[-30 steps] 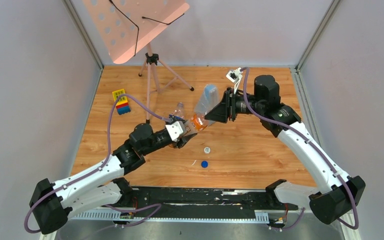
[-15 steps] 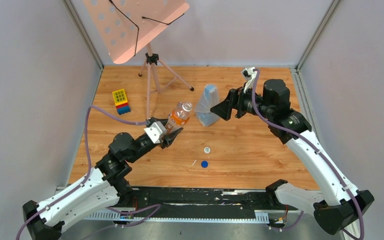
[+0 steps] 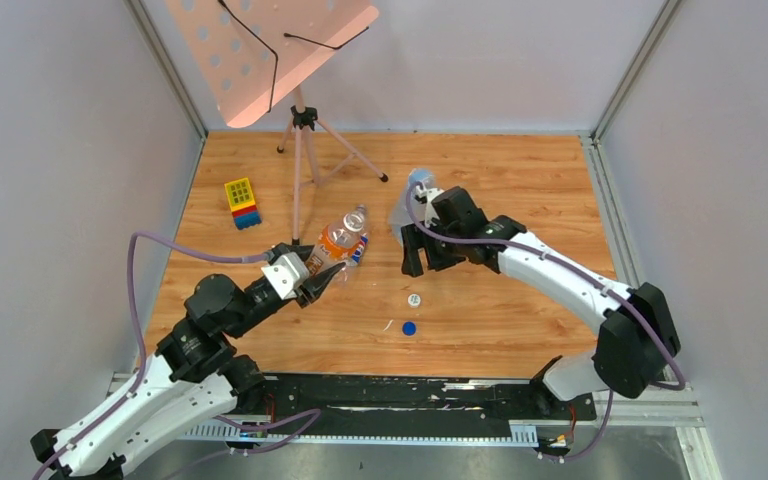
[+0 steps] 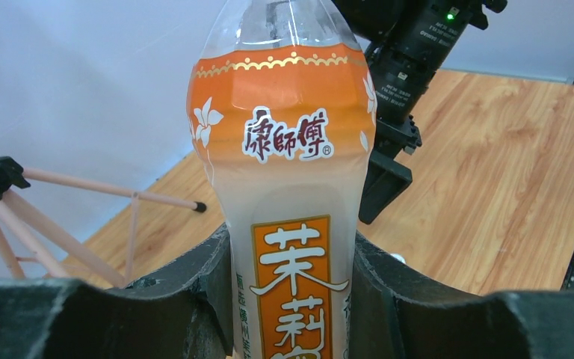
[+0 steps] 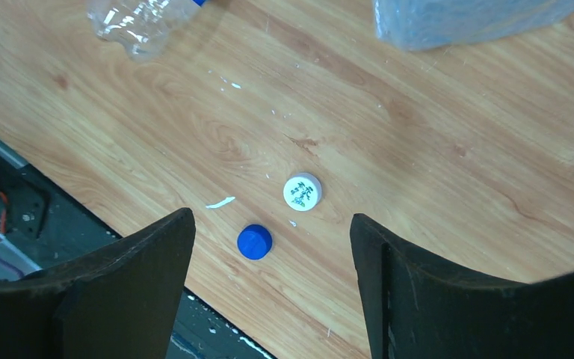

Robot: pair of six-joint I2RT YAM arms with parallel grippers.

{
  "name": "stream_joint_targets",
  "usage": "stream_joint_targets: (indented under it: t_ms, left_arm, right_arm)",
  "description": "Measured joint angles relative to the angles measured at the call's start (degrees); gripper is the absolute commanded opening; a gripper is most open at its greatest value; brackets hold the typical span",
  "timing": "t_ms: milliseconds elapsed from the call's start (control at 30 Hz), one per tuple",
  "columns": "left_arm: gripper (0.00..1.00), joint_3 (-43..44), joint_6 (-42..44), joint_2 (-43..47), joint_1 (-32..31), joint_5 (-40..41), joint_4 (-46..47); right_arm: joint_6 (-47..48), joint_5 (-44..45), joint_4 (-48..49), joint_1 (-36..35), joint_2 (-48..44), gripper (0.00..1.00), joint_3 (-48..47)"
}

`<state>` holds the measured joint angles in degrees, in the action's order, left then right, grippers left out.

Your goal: Screw on the bottle caps

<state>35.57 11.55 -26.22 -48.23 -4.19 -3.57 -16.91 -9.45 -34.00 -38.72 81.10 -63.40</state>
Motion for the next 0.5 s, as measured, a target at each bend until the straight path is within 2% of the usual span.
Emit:
stream_joint_targets:
  t_ms: [233, 367, 500]
  left_arm:
    - [0.48, 0.7, 1.4, 2.3, 0.0, 0.9, -6.6]
    - [0.40, 1.3, 2.0, 3.5, 0.0, 1.9, -9.3]
    - [0.40, 1.3, 2.1, 4.5, 0.0, 3.0, -10.4]
  right_arm:
    - [-0.7, 3.8, 0.0, -3.0, 8.8, 0.66, -0.1]
    - [-1.3, 5.4, -0.4, -4.1, 14.5, 0.62, -0.7]
    - [-1.9, 6.8, -1.6, -5.3, 18.1, 0.59, -1.5]
